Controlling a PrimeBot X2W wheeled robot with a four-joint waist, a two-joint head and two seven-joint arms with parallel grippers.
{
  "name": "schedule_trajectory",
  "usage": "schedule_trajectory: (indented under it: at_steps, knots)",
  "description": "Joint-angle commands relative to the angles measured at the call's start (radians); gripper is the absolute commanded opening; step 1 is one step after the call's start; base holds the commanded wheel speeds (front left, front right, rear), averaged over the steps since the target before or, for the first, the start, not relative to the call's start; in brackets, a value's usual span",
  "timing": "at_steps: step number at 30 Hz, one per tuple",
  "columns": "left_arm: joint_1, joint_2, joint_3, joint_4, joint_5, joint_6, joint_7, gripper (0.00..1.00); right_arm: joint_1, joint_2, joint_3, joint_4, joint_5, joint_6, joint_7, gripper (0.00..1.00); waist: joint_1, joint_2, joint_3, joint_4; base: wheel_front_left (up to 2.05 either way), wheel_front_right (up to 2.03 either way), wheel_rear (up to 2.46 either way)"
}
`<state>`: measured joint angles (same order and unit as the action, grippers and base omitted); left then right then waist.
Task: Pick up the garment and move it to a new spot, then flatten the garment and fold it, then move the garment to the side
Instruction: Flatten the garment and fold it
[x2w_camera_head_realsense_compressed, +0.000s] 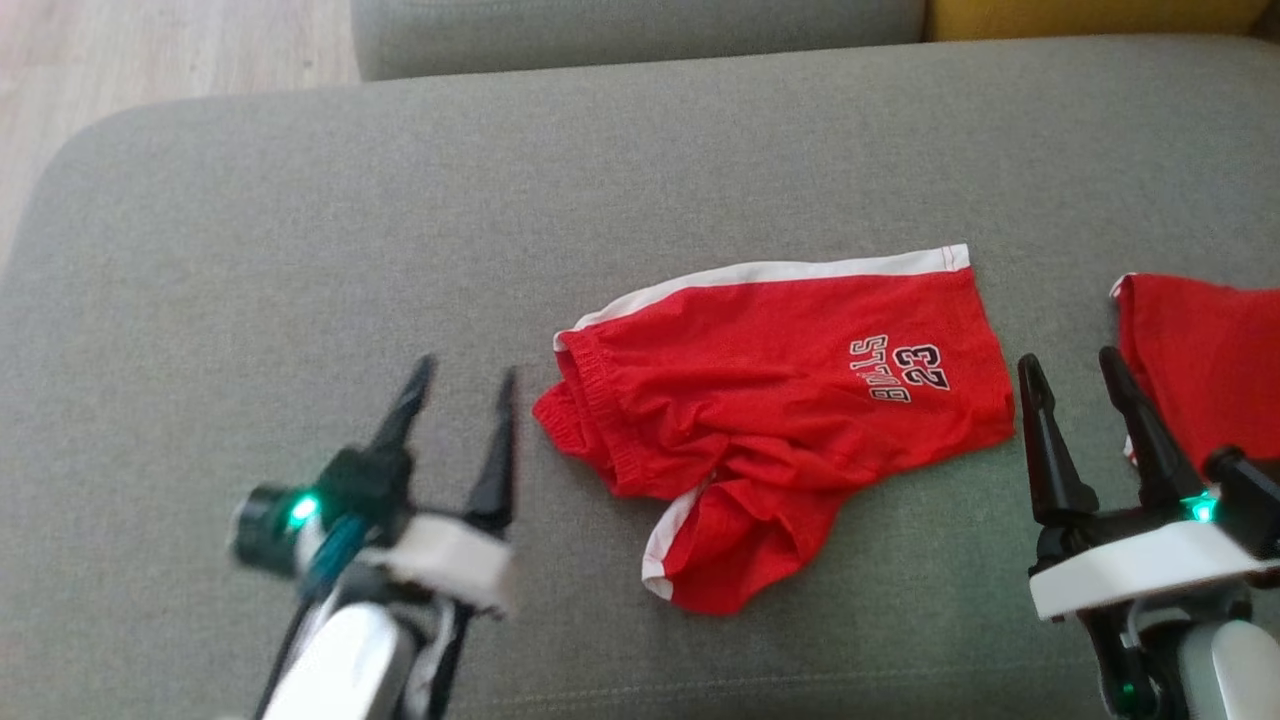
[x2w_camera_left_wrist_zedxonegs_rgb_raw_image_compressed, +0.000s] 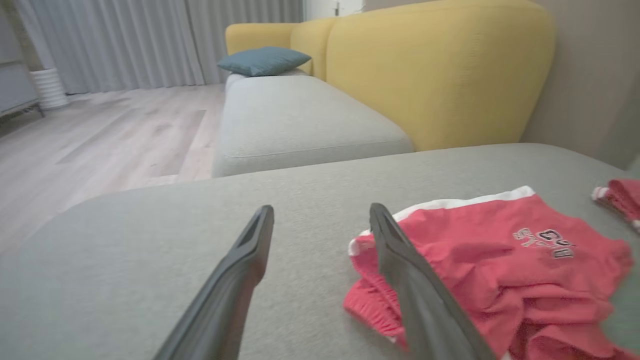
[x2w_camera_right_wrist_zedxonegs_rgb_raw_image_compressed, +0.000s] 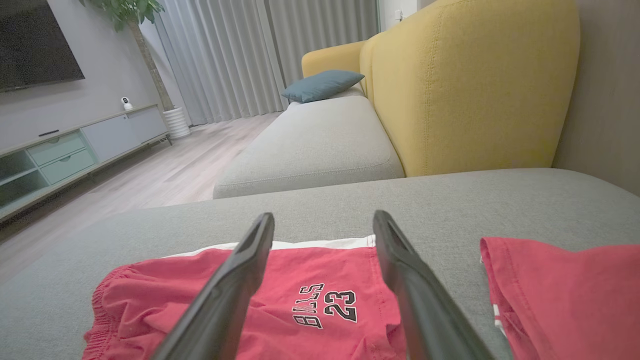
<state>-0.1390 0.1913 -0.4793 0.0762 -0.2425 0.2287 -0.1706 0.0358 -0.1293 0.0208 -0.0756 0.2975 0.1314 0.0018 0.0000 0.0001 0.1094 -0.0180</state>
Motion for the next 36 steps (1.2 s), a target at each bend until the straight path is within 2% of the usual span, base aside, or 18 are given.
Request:
schedule_trajectory:
  at_steps: [1,6,9,13,18,19,20,21,27,32,36]
  knots:
    - [-0.065,-0.004,0.026,-0.026,-0.005,-0.006,0.006,1.0,-0.016,-0.006,0.014,-0.041,-0.009,-0.001,0.003,1.0,0.0,-0.0001,0.007,-0.001,0.0,0.0,0.0]
    - [-0.141,-0.073,-0.024,0.053,-0.075,-0.072,0.102,1.0,-0.03,-0.01,0.02,-0.04,-0.005,-0.001,0.007,1.0,0.0,-0.0001,0.031,-0.014,0.0,0.0,0.0]
    - [-0.173,-0.099,-0.031,0.122,-0.132,-0.095,0.17,1.0,-0.037,-0.009,0.026,-0.038,0.0,-0.001,0.01,1.0,0.0,-0.0001,0.042,-0.027,0.0,0.0,0.0]
    - [-0.203,-0.118,-0.026,0.214,-0.191,-0.095,0.239,1.0,-0.041,-0.005,0.028,-0.032,0.006,-0.001,0.012,1.0,0.0,-0.0001,0.052,-0.044,0.0,0.0,0.0]
    - [-0.215,-0.133,-0.02,0.264,-0.297,-0.146,0.244,1.0,-0.04,0.0,0.021,-0.028,0.013,-0.001,0.009,1.0,0.0,-0.0001,0.059,-0.055,0.0,0.0,0.0]
    - [-0.221,-0.134,-0.027,0.269,-0.3,-0.155,0.239,0.64,-0.04,0.0,0.021,-0.027,0.015,-0.001,0.008,1.0,0.0,-0.0001,0.06,-0.056,0.0,0.0,0.0]
    - [-0.223,-0.134,-0.031,0.272,-0.31,-0.167,0.232,0.04,-0.04,0.001,0.02,-0.025,0.016,-0.001,0.008,1.0,0.0,-0.0001,0.061,-0.057,0.0,0.0,0.0]
    - [-0.227,-0.135,-0.036,0.275,-0.308,-0.172,0.222,0.0,-0.039,0.002,0.019,-0.023,0.019,-0.001,0.008,1.0,0.0,-0.0001,0.061,-0.057,0.0,0.0,0.0]
    - [-0.214,-0.104,-0.07,0.233,-0.265,-0.184,0.187,0.0,-0.036,0.007,0.019,-0.015,0.032,-0.001,0.007,1.0,0.0,-0.0001,0.054,-0.05,0.0,0.0,0.0]
    - [-0.126,-0.045,-0.126,0.153,-0.269,-0.21,0.28,0.0,-0.029,0.011,0.017,-0.006,0.04,-0.001,0.014,1.0,0.0,-0.0001,0.044,-0.039,0.0,0.0,0.0]
    - [-0.038,-0.002,-0.149,0.089,-0.289,-0.197,0.361,0.0,-0.026,0.015,0.013,-0.001,0.042,-0.001,0.018,1.0,0.0,-0.0001,0.039,-0.03,0.0,0.0,0.0]
